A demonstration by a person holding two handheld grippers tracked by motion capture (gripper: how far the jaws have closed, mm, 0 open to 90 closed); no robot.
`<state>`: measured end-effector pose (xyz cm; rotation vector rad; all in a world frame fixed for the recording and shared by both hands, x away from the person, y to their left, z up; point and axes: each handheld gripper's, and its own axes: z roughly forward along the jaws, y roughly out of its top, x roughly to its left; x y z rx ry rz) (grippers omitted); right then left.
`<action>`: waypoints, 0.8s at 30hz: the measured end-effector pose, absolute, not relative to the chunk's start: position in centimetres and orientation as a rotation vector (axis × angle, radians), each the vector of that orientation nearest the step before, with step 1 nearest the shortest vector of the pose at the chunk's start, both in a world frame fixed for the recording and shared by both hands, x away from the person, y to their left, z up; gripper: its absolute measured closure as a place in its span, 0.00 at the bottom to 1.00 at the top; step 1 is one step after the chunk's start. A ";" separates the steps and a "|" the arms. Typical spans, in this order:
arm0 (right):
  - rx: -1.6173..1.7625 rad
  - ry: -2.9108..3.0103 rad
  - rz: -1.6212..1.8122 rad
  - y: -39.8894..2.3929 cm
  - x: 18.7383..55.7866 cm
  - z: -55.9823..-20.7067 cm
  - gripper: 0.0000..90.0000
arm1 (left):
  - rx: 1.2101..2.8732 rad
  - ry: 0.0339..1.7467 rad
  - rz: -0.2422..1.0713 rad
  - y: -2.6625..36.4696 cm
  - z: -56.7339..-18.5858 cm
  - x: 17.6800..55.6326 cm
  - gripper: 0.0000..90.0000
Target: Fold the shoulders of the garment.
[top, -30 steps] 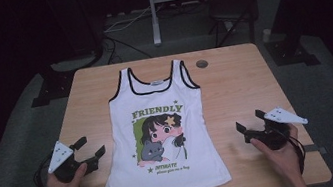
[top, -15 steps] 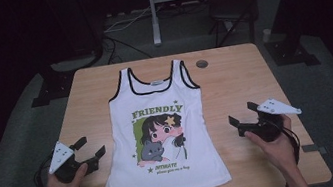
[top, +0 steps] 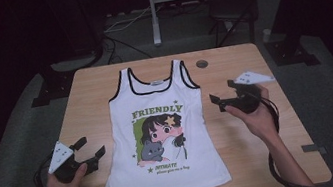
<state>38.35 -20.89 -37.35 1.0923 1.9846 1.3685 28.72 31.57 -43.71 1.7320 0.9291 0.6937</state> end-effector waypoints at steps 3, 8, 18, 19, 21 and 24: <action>1.090 2.007 1.355 -20.1 40.6 -37.1 0.14 | 1.742 0.931 0.692 31.5 -43.7 28.8 0.23; 1.108 2.036 1.323 -19.0 44.0 -37.3 0.14 | 1.755 0.926 0.694 31.4 -43.7 28.8 0.23; 1.142 2.071 1.264 -16.9 49.7 -37.5 0.17 | 1.753 0.920 0.700 31.4 -43.7 28.7 0.23; 1.161 2.066 1.266 -16.6 50.9 -37.4 0.17 | 1.752 0.922 0.697 31.4 -43.7 28.7 0.23; 1.172 2.065 1.254 -16.3 52.0 -37.4 0.17 | 1.746 0.923 0.693 31.4 -43.7 28.7 0.23; 1.194 2.073 1.223 -15.7 53.6 -37.6 0.17 | 1.744 0.923 0.690 31.4 -43.7 28.7 0.23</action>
